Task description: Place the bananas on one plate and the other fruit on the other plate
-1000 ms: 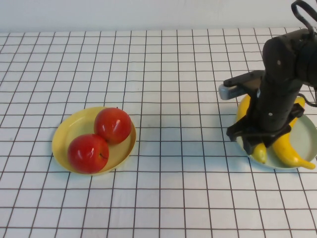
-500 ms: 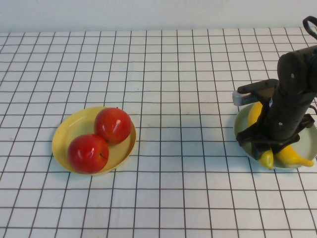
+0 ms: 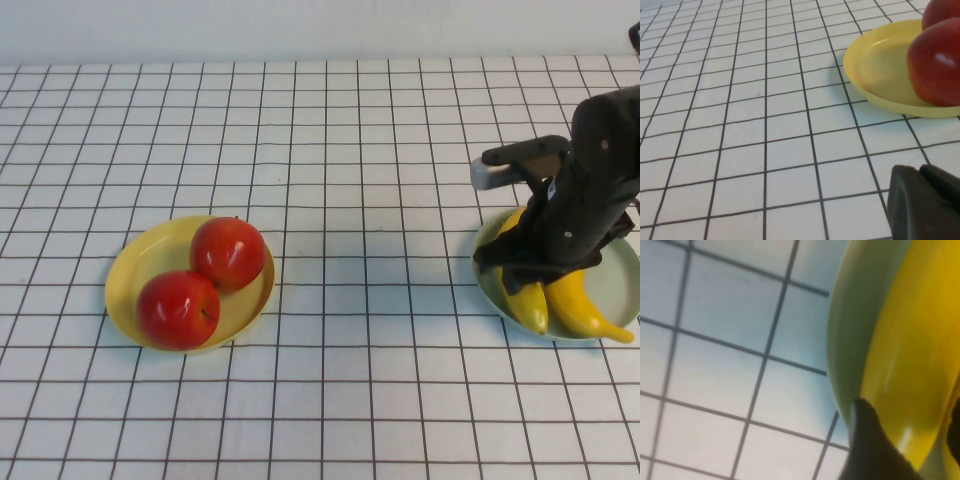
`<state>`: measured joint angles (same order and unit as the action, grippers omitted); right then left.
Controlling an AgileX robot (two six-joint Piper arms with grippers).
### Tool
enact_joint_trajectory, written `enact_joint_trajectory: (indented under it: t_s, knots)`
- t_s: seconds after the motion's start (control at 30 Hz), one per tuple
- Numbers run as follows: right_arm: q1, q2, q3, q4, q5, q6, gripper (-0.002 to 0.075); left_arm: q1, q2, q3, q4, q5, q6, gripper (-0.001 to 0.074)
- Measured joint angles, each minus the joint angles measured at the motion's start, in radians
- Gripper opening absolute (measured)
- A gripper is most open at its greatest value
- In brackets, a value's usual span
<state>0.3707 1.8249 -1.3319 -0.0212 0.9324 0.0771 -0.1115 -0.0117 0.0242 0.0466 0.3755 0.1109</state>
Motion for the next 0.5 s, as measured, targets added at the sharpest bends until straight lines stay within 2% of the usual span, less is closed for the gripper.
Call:
enact_joint_trajectory:
  t_s: [0.17, 0.37, 0.5]
  knots:
    - [0.000, -0.127, 0.023, -0.004, -0.042, 0.000, 0.0200, 0.000, 0.000, 0.000, 0.000, 0.000, 0.000, -0.0001]
    - [0.000, -0.393, 0.196, 0.085, -0.215, -0.002, 0.0029, 0.000, 0.000, 0.000, 0.000, 0.000, 0.000, -0.0001]
    - [0.000, -0.615, 0.339, 0.189, -0.321, -0.065, -0.0005, 0.000, 0.000, 0.000, 0.000, 0.000, 0.000, -0.0001]
